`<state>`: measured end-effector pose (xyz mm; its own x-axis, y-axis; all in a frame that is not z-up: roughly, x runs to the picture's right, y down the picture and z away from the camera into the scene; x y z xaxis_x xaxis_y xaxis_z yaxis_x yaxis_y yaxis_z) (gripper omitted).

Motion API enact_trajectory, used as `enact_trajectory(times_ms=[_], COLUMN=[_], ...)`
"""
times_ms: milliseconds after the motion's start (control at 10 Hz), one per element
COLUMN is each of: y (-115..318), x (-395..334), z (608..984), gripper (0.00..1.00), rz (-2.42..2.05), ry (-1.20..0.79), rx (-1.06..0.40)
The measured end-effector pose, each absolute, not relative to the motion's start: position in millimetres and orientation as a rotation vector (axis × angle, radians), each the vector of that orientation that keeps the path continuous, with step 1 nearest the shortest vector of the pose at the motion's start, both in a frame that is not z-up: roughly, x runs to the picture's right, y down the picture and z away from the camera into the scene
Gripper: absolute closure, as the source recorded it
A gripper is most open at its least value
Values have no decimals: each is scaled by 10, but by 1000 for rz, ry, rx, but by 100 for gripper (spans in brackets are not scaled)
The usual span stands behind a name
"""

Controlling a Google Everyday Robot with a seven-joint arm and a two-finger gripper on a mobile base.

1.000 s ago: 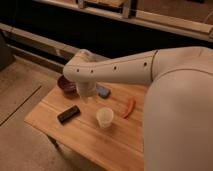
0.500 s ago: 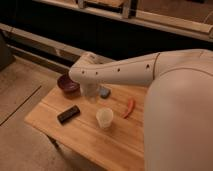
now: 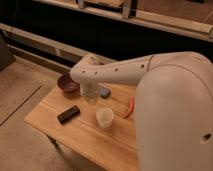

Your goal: Push the ceramic bowl across the table

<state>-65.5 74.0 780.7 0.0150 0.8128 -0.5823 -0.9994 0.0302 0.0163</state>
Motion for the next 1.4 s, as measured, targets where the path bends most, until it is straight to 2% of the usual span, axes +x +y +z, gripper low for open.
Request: enact_trajectory(times_ms=[500, 1100, 1400], y=[583, 259, 265], x=[-550, -713, -703], z=[8241, 8403, 8450], gripper=[81, 81, 81], rz=[1480, 1419, 1421], ry=[474, 281, 262], rx=[-434, -411, -430])
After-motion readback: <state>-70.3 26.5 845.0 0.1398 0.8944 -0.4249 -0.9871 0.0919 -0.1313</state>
